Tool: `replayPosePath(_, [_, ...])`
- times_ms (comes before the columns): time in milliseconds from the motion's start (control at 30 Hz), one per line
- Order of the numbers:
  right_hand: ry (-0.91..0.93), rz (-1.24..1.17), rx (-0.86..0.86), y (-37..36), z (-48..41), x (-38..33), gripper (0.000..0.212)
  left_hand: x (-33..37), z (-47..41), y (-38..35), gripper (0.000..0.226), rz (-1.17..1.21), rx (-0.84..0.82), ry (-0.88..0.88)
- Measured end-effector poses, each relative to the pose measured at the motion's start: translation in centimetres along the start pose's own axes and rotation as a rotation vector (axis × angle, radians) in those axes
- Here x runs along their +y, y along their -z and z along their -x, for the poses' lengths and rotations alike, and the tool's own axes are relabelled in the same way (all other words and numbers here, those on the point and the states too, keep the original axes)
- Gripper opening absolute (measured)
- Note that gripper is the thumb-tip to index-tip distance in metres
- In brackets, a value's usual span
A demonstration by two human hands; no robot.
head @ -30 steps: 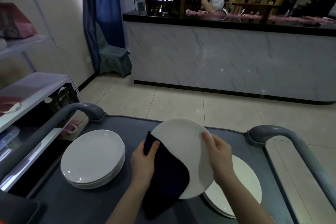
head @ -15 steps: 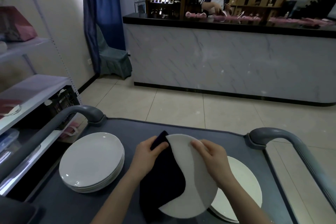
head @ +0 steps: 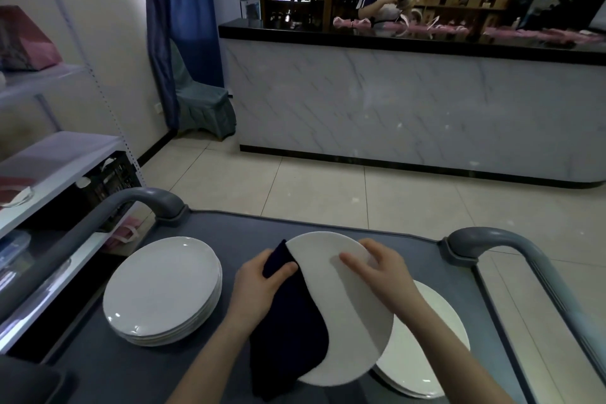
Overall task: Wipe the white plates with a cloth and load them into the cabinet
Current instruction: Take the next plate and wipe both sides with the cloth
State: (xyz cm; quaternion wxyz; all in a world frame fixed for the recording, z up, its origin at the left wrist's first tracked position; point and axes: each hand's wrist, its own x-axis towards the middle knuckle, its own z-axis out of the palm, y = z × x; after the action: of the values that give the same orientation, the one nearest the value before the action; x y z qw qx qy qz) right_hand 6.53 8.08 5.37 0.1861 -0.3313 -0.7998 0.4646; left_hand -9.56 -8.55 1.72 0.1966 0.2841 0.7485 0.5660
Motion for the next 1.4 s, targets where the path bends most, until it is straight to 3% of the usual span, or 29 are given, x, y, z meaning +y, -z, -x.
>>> replayPosePath(100, [-0.022, 0.022, -0.096, 0.0, -0.3, 0.3, 0.026, 0.5, -0.8, 0.4, 0.017, -0.083, -0.095, -0.051])
replayPosePath(200, [0.010, -0.024, -0.063, -0.4, -0.1, 0.4, 0.037, 0.0, -0.3, 0.3, 0.012, -0.008, -0.101, 0.013])
replayPosePath(267, [0.016, -0.080, 0.055, -0.8, 0.2, 0.4, 0.037, -0.5, 0.7, -0.3, 0.007, 0.117, 0.020, 0.081])
replayPosePath(400, [-0.191, -0.446, 0.408, -3.1, 1.5, 0.4, 0.042, -0.5, 2.7, -3.5, 0.011, 0.355, 0.382, 0.270])
replayPosePath(467, [-0.245, -0.506, 0.453, -3.8, 2.1, 0.6, 0.041, -0.2, 2.8, -3.9, 0.013, 0.368, 0.409, 0.288])
replayPosePath(600, [-0.178, -0.360, 0.357, -2.7, 2.2, 0.9, 0.035, 0.1, 0.8, -1.2, 0.007, 0.189, 0.191, 0.128])
replayPosePath(700, [-0.022, -0.116, 0.145, -1.1, 1.4, 0.2, 0.033, 1.0, -0.9, 0.7, 0.007, 0.033, -0.027, -0.041])
replayPosePath(767, [0.046, -0.003, -0.004, -0.7, 0.8, -0.2, 0.037, 1.5, -1.5, 1.0, 0.015, -0.058, -0.202, -0.080])
replayPosePath(833, [0.067, 0.018, -0.035, -0.5, 0.4, -0.5, 0.043, 1.4, -1.4, 0.7, 0.019, -0.046, -0.239, -0.062])
replayPosePath(967, [-0.001, -0.157, 0.182, -1.0, 0.8, -0.3, 0.042, 0.5, -0.2, -0.4, 0.008, 0.166, 0.102, 0.091])
replayPosePath(1067, [-0.225, -0.443, 0.496, -3.5, 2.0, -0.4, 0.045, 0.3, 1.8, -2.8, 0.006, 0.383, 0.304, 0.259])
replayPosePath(1133, [-0.358, -0.603, 0.611, -5.6, 2.6, -0.6, 0.036, 0.8, 2.8, -4.3, 0.012, 0.441, 0.385, 0.295])
replayPosePath(1267, [-0.340, -0.582, 0.532, -5.6, 2.8, -0.2, 0.026, 0.7, 3.1, -4.4, 0.024, 0.521, 0.307, 0.356])
replayPosePath(1400, [-0.084, -0.238, 0.303, -3.0, 3.1, 0.8, 0.015, -0.1, 2.1, -2.7, 0.019, 0.596, 0.293, 0.404])
